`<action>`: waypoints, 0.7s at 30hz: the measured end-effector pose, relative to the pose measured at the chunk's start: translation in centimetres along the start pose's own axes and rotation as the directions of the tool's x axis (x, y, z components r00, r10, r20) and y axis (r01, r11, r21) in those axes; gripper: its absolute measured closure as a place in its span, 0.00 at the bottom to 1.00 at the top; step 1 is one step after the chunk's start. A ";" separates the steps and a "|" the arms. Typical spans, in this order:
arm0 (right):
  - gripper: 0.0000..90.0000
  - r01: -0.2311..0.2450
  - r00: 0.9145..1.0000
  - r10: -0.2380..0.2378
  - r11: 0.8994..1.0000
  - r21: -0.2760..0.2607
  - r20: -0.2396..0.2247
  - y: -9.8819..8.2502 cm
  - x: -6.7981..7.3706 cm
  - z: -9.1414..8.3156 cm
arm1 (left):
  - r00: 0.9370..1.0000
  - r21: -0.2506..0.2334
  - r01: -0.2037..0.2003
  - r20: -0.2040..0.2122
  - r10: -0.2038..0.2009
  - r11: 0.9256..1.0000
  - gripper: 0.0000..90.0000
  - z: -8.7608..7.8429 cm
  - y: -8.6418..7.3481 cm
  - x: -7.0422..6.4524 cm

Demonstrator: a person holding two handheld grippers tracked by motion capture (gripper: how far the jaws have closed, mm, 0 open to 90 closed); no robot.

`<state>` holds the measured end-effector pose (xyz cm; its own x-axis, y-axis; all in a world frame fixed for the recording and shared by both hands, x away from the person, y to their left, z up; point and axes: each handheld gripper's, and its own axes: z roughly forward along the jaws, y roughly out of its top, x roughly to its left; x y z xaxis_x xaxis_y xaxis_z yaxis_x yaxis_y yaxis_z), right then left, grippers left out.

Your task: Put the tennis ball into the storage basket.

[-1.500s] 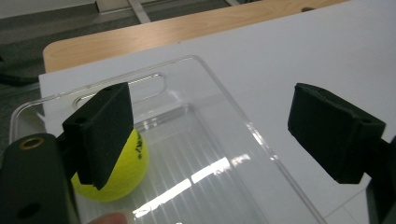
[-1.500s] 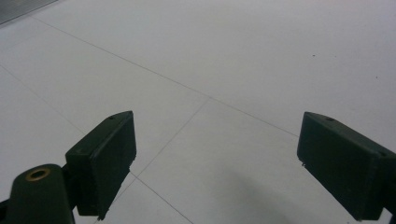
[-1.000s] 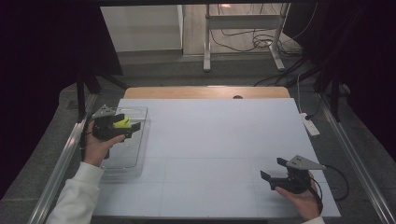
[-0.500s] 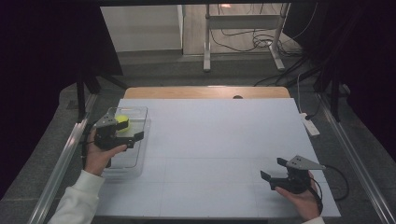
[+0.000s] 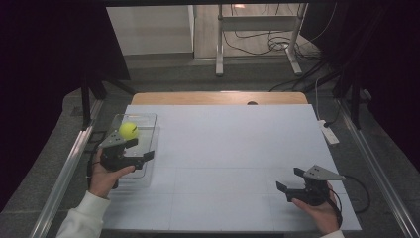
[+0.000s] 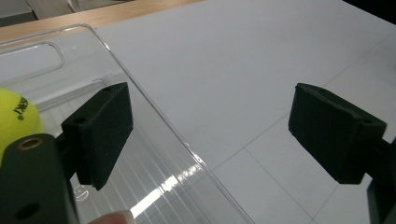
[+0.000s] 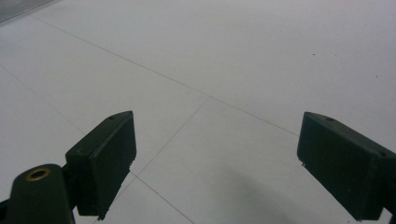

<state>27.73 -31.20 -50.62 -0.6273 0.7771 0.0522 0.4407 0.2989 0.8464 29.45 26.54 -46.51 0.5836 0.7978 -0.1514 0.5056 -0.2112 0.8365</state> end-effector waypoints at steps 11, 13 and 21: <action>0.13 0.001 1.000 -0.001 1.000 0.000 -0.001 0.0 0.0 0.0 | 1.000 0.017 -0.006 0.007 0.006 1.000 0.16 -0.2 -1.4 -1.2; 0.13 0.000 1.000 0.000 1.000 -0.001 -0.001 0.0 0.0 0.0 | 1.000 0.020 -0.006 0.008 0.006 1.000 0.16 -0.2 -1.6 -1.4; 0.13 0.001 1.000 -0.001 1.000 0.000 -0.002 0.0 0.0 0.0 | 1.000 0.027 -0.010 0.008 0.010 1.000 0.16 -0.2 -2.5 -2.2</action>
<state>27.74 -31.20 -50.63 -0.6288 0.7758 0.0524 0.4401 0.2996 0.8465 26.74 25.42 -48.20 0.5937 0.7911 -0.1470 0.5165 -0.2346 0.8236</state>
